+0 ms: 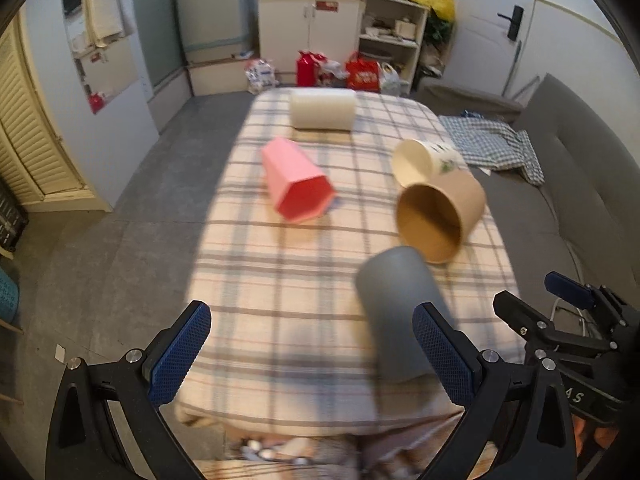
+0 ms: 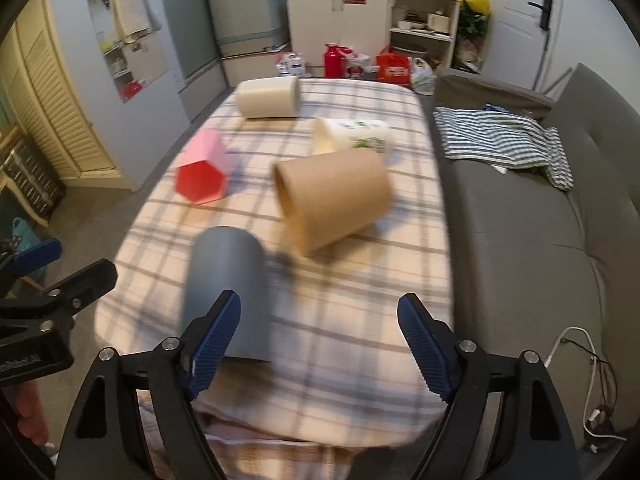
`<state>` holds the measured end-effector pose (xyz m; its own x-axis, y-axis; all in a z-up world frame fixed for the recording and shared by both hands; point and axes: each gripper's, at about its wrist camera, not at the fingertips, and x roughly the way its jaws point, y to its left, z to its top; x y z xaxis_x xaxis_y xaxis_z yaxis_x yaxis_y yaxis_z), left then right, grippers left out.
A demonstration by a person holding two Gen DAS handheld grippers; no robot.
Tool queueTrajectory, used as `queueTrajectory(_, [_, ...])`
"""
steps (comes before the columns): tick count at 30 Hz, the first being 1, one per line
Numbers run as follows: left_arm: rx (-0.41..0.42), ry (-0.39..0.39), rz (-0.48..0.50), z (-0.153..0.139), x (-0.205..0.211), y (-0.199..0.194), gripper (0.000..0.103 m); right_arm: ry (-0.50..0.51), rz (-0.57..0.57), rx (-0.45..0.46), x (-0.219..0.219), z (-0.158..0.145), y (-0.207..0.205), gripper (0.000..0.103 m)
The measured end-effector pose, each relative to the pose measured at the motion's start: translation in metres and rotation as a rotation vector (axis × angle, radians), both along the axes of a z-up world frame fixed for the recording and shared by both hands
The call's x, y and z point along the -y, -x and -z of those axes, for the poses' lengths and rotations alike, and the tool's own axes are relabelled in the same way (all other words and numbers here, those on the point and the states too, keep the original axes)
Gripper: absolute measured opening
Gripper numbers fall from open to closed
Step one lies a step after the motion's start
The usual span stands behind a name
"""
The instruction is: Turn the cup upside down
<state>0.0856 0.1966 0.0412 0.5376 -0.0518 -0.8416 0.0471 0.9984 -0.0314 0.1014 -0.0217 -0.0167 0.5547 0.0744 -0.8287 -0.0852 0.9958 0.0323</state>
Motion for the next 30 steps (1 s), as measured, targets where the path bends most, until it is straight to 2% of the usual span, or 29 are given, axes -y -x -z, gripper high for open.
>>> queueTrajectory(5, [-0.082,0.076,0.009,0.009,0.025,-0.022,0.103,0.005,0.050,-0.022,0.031,0.012,0.001,0.084])
queueTrajectory(12, [-0.224,0.086,-0.002,0.045,0.050,-0.054,0.103,-0.009,0.096,-0.050,0.058,0.027,-0.006,0.084])
queueTrajectory(23, [-0.322,0.167,-0.007,0.070,0.050,-0.074,0.101,0.003,0.130,-0.079,0.067,0.047,-0.022,0.084])
queueTrajectory(24, [-0.328,0.176,-0.006,0.071,0.049,-0.074,0.092,0.004,0.130,-0.080,0.067,0.047,-0.021,0.084])
queueTrajectory(25, [-0.333,0.182,-0.001,0.070,0.048,-0.074,0.076,0.005,0.130,-0.080,0.067,0.047,-0.021,0.084])
queueTrajectory(28, [-0.339,0.179,0.018,0.066,0.048,-0.073,0.075,0.010,0.130,-0.073,0.064,0.043,-0.020,0.084])
queueTrajectory(30, [-0.312,0.184,0.026,0.056,0.046,-0.071,0.075,0.015,0.125,-0.056,0.061,0.035,-0.017,0.084])
